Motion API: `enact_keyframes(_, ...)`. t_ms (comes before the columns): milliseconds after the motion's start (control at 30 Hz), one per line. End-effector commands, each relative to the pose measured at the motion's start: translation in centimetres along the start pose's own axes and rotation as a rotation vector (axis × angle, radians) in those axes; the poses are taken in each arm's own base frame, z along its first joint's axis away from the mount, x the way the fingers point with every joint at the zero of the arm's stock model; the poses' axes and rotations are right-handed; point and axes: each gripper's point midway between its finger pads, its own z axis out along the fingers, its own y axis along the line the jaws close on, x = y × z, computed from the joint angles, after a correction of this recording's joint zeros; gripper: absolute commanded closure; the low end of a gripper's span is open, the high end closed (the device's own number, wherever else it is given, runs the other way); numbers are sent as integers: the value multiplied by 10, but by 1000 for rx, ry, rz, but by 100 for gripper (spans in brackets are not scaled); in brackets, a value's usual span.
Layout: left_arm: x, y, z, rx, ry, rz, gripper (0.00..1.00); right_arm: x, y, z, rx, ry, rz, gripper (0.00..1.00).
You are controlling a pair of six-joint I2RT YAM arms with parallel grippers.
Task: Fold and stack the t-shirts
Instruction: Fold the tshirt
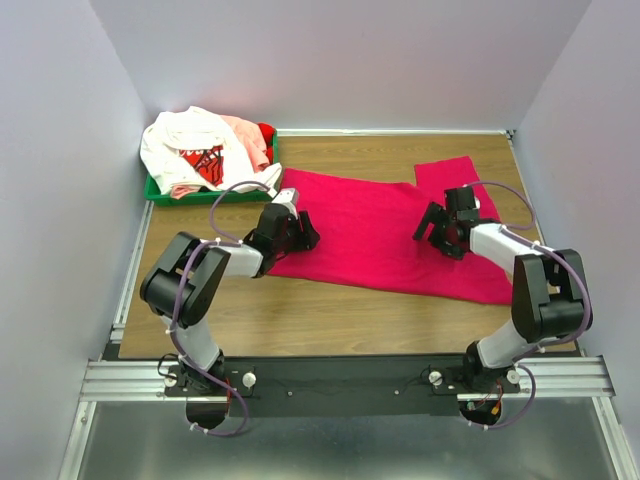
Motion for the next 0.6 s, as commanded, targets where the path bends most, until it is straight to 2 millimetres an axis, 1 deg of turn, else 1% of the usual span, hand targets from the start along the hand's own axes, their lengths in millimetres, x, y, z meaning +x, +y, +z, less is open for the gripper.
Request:
enact_keyframes(0, 29, 8, -6, -25, 52, -9, 39, 43, -20, 1, 51, 93, 75, 0)
enact_keyframes(33, 33, 10, -7, -31, 56, -11, 38, 45, -23, 0, 58, 92, 88, 0)
enact_keyframes(67, 34, 6, -10, -26, 56, -11, 39, 58, -30, 0, 72, 115, 105, 0)
enact_keyframes(100, 41, 9, -13, -41, 64, -19, 39, 62, -32, -2, 76, 118, 113, 0)
enact_keyframes(133, 45, 9, -15, -45, 68, -23, 39, 61, -33, -7, 73, 102, 134, 0)
enact_keyframes(167, 47, 7, -17, -44, 65, -22, 39, 72, -39, -9, 85, 118, 141, 0)
enact_keyframes(200, 54, 8, -21, -49, 75, -24, 39, 75, -42, -13, 87, 112, 152, 0)
enact_keyframes(233, 57, 8, -23, -55, 79, -37, 38, 76, -44, -15, 91, 104, 165, 0)
enact_keyframes(267, 58, 6, -26, -53, 75, -43, 39, 73, -44, -23, 83, 79, 183, 0)
enact_keyframes(300, 67, 7, -30, -61, 90, -45, 38, 80, -49, -25, 91, 84, 193, 0)
enact_keyframes(333, 67, 5, -33, -56, 84, -55, 39, 84, -51, -29, 97, 93, 211, 0)
enact_keyframes(367, 75, 7, -38, -66, 96, -65, 39, 81, -48, -37, 76, 73, 219, 0)
enact_keyframes(400, 81, 3, -41, -62, 103, -67, 39, 86, -50, -40, 74, 78, 228, 0)
enact_keyframes(433, 82, -3, -45, -46, 99, -69, 38, 89, -52, -44, 80, 83, 245, 0)
enact_keyframes(467, 90, 3, -51, -78, 99, -87, 39, 86, -50, -51, 64, 59, 253, 0)
enact_keyframes(500, 96, -2, -54, -66, 107, -82, 38, 88, -53, -54, 67, 54, 260, 0)
enact_keyframes(533, 101, -3, -58, -66, 113, -89, 39, 90, -56, -57, 73, 54, 267, 0)
enact_keyframes(567, 99, -7, -62, -52, 102, -96, 39, 90, -57, -60, 76, 50, 273, 0)
